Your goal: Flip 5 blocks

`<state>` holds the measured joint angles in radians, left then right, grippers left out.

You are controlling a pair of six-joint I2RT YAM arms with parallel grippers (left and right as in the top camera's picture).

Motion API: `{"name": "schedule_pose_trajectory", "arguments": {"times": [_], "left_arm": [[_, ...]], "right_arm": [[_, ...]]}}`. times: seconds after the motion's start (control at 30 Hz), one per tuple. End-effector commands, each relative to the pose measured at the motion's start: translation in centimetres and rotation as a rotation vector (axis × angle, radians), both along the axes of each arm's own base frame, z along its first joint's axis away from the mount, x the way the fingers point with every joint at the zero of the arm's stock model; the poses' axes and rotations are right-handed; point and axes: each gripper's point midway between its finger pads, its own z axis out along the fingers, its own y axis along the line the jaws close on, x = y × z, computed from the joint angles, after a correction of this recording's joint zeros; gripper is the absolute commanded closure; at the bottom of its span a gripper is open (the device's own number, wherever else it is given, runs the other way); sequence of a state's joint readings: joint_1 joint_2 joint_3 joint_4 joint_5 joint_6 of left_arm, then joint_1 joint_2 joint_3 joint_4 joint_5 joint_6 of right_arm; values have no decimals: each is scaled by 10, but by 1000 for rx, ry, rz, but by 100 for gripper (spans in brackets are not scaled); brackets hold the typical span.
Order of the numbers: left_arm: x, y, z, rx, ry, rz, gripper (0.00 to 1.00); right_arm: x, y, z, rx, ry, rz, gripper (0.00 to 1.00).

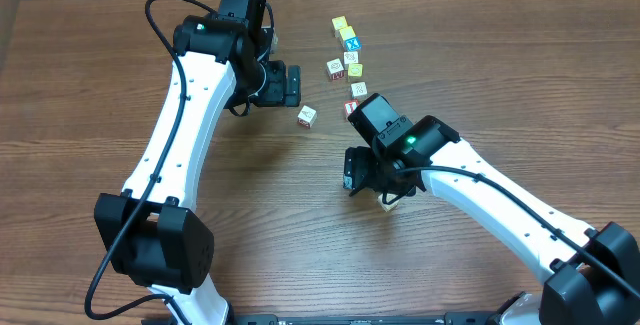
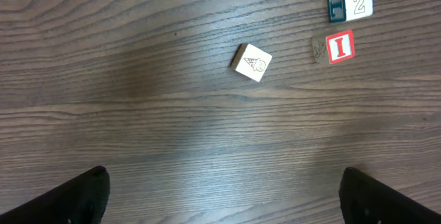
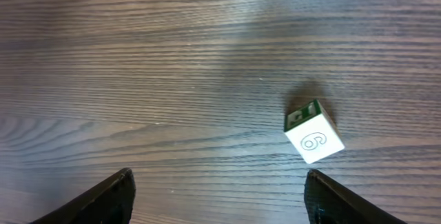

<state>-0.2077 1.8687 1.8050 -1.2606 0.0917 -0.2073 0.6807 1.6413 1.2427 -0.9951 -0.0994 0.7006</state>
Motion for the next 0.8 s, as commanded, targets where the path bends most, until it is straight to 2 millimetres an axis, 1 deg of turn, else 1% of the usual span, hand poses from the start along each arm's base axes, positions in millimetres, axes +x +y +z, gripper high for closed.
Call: {"name": "schedule_pose_trajectory", "arguments": {"times": [0.0, 0.07, 0.1, 0.17, 0.23, 0.33, 0.43, 0.53, 0.57, 0.63, 0.77], "left_arm": [[-2, 5, -6, 16, 23, 19, 5], [-3, 5, -6, 18, 30, 19, 5], [-4, 5, -6, 18, 32, 19, 5], [-3, 5, -6, 17, 30, 19, 5], [-3, 5, -6, 17, 30, 19, 5], [-3, 5, -6, 17, 31, 18, 5], [-4, 5, -6, 18, 32, 18, 4], [-4, 5, -7, 18, 34, 18, 4], [-4, 5, -7, 18, 34, 18, 4], [-4, 5, -7, 18, 34, 18, 4], [-4, 5, -7, 18, 34, 18, 4]], "right_arm": [[-8, -16, -18, -73, 18, -16, 21], [-14, -23, -28, -99, 37, -17, 23], [-20, -28, -34, -111, 60, -38, 27], [-26, -33, -42, -125, 91, -102, 26], [-27, -34, -49, -120, 92, -140, 27], [-21, -31, -57, -98, 59, -146, 28], [-20, -29, -63, -82, 50, -146, 31], [-23, -31, -67, -87, 55, -147, 40], [-23, -32, -68, -86, 56, -153, 41], [-24, -33, -69, -88, 61, -171, 41], [-19, -28, -68, -68, 42, -171, 41]]}}
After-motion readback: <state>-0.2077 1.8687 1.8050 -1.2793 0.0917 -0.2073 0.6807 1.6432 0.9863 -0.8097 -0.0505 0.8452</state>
